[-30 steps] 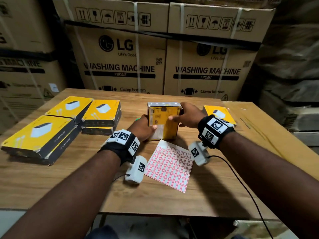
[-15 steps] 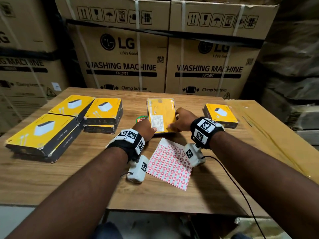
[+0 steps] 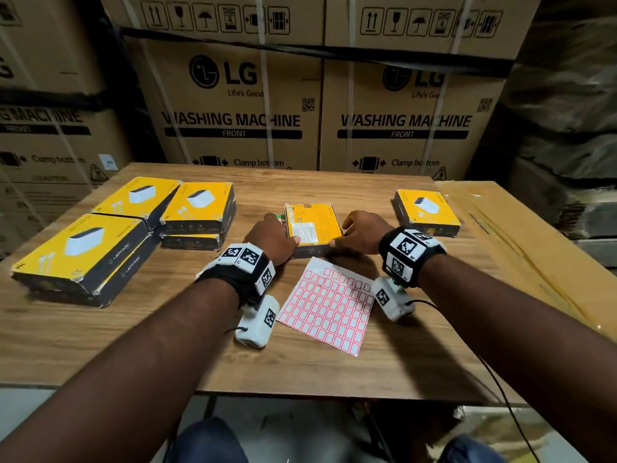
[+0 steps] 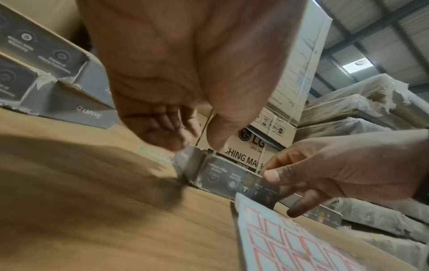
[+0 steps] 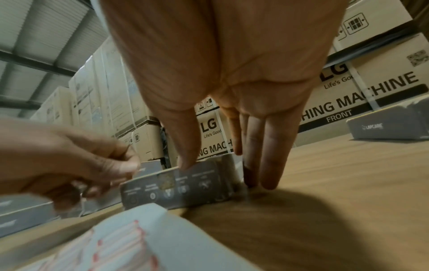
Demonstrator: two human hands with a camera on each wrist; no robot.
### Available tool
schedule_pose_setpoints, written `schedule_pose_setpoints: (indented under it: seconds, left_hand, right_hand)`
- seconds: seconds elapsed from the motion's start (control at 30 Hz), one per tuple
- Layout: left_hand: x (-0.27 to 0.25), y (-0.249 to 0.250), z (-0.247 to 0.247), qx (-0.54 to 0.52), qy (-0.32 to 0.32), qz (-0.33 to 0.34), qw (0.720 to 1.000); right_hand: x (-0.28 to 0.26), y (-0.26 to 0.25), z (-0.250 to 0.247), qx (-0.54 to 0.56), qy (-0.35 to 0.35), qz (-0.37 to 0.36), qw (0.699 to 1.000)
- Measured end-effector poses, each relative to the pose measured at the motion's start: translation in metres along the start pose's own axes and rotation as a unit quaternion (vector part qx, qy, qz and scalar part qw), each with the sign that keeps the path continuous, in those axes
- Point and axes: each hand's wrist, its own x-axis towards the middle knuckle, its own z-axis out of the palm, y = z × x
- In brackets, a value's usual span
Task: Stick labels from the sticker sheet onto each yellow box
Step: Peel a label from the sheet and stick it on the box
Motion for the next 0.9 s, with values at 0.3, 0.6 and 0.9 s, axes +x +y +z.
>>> schedule_pose_setpoints:
  seconds: [0.3,0.6,0.9]
  left_hand:
    - [-0.009,0.005,-0.006,0.103,-0.022,0.067,0.992]
    - [-0.021,0.007,0.004,0.040,-0.118,0.067,0.990]
    - [-0.024,-0.006,0.004,-0.172,-0.155,0.106,0.967]
  right_hand:
    - [-0.022,-0.012,0.007,-0.094,-0.074,-0.064,0.991]
    - [-0.023,-0.022,0.017,-0.053,-0.064,-0.115,0.990]
    - [-0.026,-0.031,0.001,-0.001,-0.037,-0.182,0.983]
